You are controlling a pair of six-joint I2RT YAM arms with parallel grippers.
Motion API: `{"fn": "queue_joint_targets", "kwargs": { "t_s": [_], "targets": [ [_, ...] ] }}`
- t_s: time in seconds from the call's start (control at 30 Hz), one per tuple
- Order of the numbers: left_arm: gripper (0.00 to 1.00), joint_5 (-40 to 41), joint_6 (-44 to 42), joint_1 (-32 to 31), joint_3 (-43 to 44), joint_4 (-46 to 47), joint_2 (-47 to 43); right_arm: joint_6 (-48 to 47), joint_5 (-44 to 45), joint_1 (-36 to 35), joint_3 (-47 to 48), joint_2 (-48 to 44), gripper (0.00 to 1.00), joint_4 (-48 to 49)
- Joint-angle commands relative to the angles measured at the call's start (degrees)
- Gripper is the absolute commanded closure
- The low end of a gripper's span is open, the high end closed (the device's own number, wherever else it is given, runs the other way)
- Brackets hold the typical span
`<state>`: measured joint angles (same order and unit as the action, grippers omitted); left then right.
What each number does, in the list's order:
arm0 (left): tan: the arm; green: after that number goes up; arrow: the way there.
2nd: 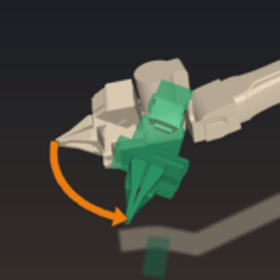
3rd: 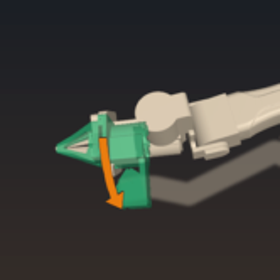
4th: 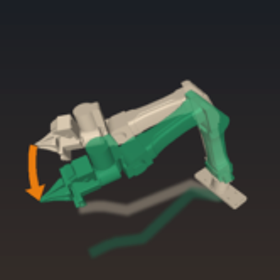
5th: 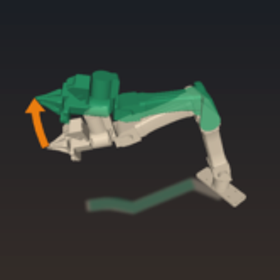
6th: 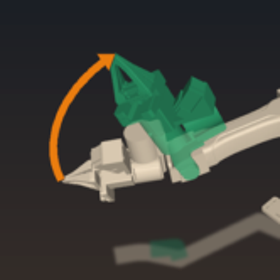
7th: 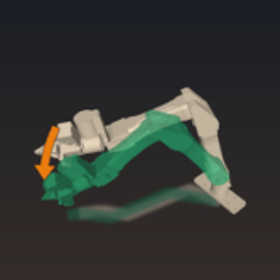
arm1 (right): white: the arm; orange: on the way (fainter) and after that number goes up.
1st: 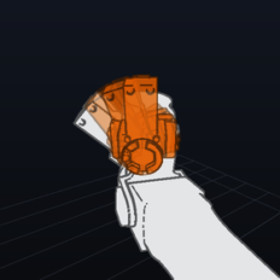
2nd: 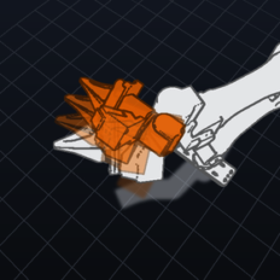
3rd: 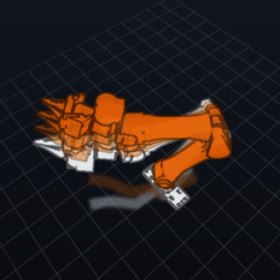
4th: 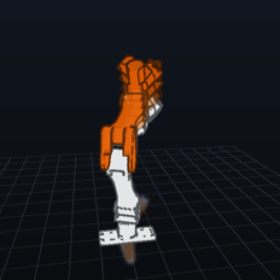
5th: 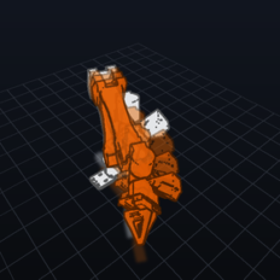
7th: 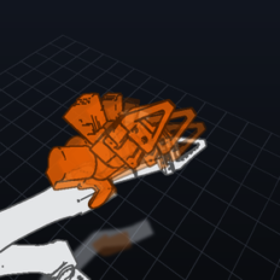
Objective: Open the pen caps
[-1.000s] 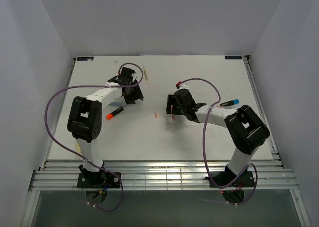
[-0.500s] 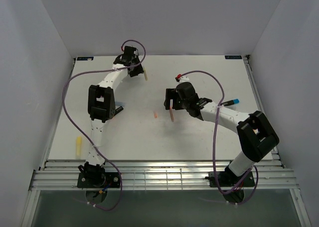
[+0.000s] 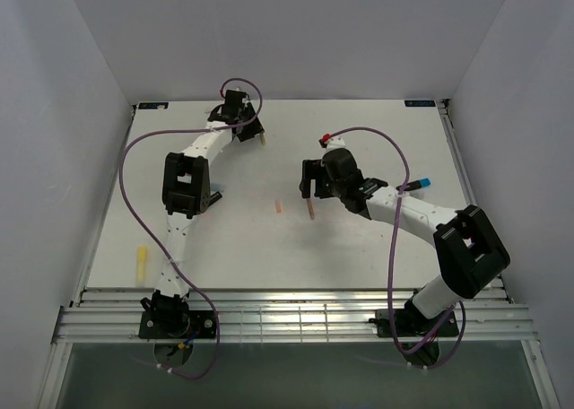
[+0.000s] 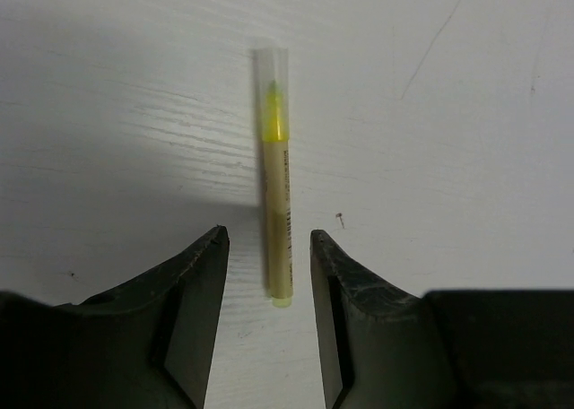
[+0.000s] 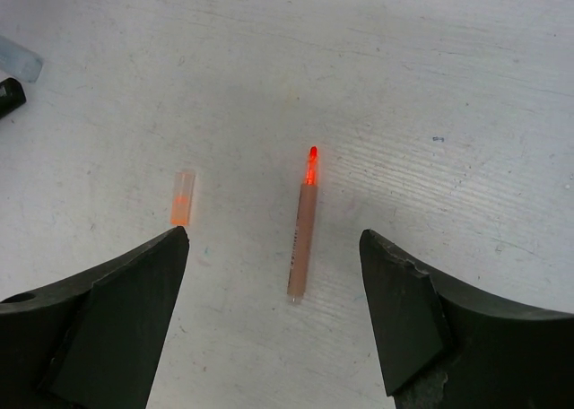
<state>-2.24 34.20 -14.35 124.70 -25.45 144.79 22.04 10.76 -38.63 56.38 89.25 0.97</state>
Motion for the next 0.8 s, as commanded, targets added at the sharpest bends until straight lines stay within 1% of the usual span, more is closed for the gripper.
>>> {"fn": "queue_joint_targets", "kwargs": {
  "t_s": [0.0,0.13,0.37,0.57,0.77],
  "targets": [
    [0.47,-2.59,1.49,0.2,-1.04,3.91,-1.62,-0.86,0.4,0.4,-0.92,-1.62,0.18,2.37],
    [0.46,-3.74,1.84,0.11,-1.05,4.8,-0.74,-1.04,0.4,0.66,-1.45,-2.5,0.18,2.54],
    [0.46,-2.42,1.14,0.2,-0.95,3.92,-0.39,-1.04,0.4,1.28,-2.94,-4.35,0.18,3.51],
    [0.49,1.27,0.17,0.02,-0.6,2.16,-0.39,-0.77,0.31,1.19,-4.08,-5.23,0.18,4.3],
    [0.51,1.27,-2.46,-0.77,1.5,1.02,1.46,-0.69,0.13,1.19,-5.31,-5.67,0.18,5.09]
  ]
}}
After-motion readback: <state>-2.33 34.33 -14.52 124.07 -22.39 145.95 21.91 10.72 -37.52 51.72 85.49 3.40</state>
